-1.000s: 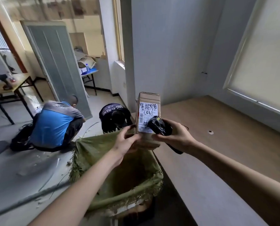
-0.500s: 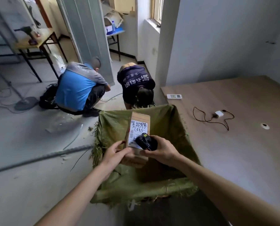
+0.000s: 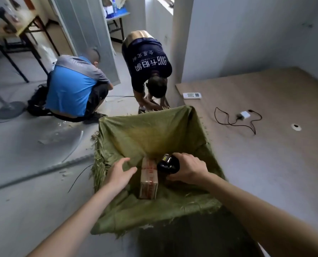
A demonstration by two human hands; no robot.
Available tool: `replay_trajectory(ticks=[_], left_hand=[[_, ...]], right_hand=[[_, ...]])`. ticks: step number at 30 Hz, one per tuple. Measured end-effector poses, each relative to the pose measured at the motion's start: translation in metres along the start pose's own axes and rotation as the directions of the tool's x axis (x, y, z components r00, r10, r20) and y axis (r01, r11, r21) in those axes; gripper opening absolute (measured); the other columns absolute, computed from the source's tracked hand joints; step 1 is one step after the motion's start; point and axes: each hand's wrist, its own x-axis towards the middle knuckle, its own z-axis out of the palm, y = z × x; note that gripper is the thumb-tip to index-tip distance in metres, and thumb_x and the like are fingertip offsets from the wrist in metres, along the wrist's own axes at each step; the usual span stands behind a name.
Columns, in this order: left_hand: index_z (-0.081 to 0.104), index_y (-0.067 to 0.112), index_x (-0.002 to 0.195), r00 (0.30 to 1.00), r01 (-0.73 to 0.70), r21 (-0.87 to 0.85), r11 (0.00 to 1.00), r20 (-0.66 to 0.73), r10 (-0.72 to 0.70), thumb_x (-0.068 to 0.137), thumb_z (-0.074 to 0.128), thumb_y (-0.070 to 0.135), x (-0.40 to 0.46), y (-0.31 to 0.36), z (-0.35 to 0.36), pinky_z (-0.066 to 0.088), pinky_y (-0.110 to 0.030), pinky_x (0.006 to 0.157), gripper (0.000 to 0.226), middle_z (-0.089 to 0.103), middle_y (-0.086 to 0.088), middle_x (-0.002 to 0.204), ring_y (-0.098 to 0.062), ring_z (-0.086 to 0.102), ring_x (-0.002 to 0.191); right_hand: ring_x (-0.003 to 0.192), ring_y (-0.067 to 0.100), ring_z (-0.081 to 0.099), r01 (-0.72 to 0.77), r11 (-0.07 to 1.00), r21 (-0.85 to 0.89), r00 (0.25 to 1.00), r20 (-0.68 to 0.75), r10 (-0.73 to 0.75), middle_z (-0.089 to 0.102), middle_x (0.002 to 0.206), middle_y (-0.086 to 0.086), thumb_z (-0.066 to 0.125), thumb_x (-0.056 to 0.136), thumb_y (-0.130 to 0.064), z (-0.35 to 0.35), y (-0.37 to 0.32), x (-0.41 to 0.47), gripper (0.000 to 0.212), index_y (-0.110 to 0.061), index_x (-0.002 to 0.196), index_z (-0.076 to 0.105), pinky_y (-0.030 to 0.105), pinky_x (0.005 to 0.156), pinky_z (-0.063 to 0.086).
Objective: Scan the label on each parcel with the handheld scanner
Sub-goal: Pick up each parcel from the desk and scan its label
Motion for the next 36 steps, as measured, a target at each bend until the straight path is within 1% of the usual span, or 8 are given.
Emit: replay_trajectory(ticks=[3,8,10,15,21,25,29,36], left_hand=[[0.059,0.028,0.134,0.969,-0.228,0.02,0.973,0.102,0.225,0.092,0.07,0.036,-0.016,0.091,0.039,0.044,-0.044,0.108,0.044,0.054,-0.002,0.144,-0.027,0.05,0.133],[0.063,0.023,0.13,0.968,-0.252,0.034,0.967,0.02,0.251,0.094,0.07,0.029,-0.002,0.087,0.008,0.04,-0.051,0.113,0.037,0.053,-0.007,0.145,-0.031,0.047,0.137],[0.067,0.017,0.126,0.928,-0.365,0.016,0.931,0.083,0.362,0.093,0.071,0.025,-0.01,0.134,0.032,0.036,-0.052,0.115,0.034,0.055,-0.011,0.143,-0.033,0.046,0.137],[0.072,0.014,0.121,0.743,-0.645,0.006,0.764,0.24,0.625,0.091,0.074,0.03,-0.082,0.282,0.142,0.031,-0.042,0.117,0.034,0.047,-0.008,0.152,-0.03,0.043,0.14],[0.066,0.023,0.127,0.476,-0.78,-0.146,0.608,0.491,0.729,0.084,0.077,0.043,-0.243,0.386,0.255,0.049,-0.039,0.103,0.048,0.072,-0.001,0.11,-0.023,0.066,0.113],[0.06,0.021,0.139,0.222,-0.901,-0.167,0.401,0.616,0.756,0.089,0.074,0.041,-0.371,0.414,0.323,0.042,-0.032,0.102,0.056,0.069,-0.003,0.127,-0.022,0.06,0.125],[0.058,0.026,0.142,0.002,-0.945,-0.24,0.22,0.671,0.741,0.089,0.071,0.049,-0.498,0.419,0.39,0.032,-0.03,0.113,0.06,0.049,0.0,0.153,-0.017,0.042,0.143],[0.045,0.029,0.151,-0.208,-0.931,-0.351,0.098,0.734,0.647,0.088,0.062,0.063,-0.689,0.391,0.488,0.036,-0.036,0.113,0.074,0.048,0.004,0.154,-0.018,0.041,0.143]], right_hand=[[0.112,0.022,0.061,-0.136,0.99,0.024,0.972,-0.192,0.138,0.064,0.123,-0.004,0.082,0.075,-0.061,-0.058,0.073,-0.055,0.075,-0.034,0.138,0.053,0.035,0.08,0.048],[0.093,0.022,0.058,-0.024,1.0,-0.002,0.986,-0.163,0.024,0.062,0.105,-0.004,0.079,0.077,-0.059,-0.068,0.041,-0.057,0.06,-0.033,0.127,0.055,0.032,0.067,0.042],[0.096,0.023,0.06,-0.112,0.994,0.007,0.968,-0.226,0.111,0.064,0.109,-0.003,0.079,0.078,-0.056,-0.097,0.076,-0.097,0.062,-0.032,0.13,0.056,0.031,0.066,0.04],[0.105,0.025,0.062,-0.413,0.906,0.098,0.816,-0.403,0.415,0.065,0.116,-0.004,0.08,0.075,-0.057,-0.161,0.187,-0.253,0.063,-0.037,0.13,0.057,0.031,0.069,0.037],[0.108,0.024,0.064,-0.664,0.684,0.3,0.525,-0.464,0.713,0.065,0.115,-0.007,0.079,0.068,-0.06,-0.164,0.283,-0.459,0.064,-0.038,0.124,0.059,0.032,0.072,0.039],[0.109,0.023,0.064,-0.758,0.518,0.396,0.334,-0.447,0.83,0.066,0.116,-0.008,0.077,0.066,-0.065,-0.139,0.321,-0.597,0.067,-0.039,0.125,0.059,0.032,0.074,0.041],[0.112,0.025,0.066,-0.79,0.383,0.479,0.178,-0.419,0.89,0.068,0.122,-0.006,0.078,0.067,-0.064,-0.101,0.345,-0.725,0.071,-0.038,0.13,0.059,0.034,0.079,0.047],[0.121,0.025,0.06,-0.814,0.183,0.551,-0.03,-0.355,0.934,0.065,0.132,-0.003,0.075,0.075,-0.07,-0.03,0.367,-0.901,0.08,-0.032,0.143,0.053,0.038,0.085,0.048]])
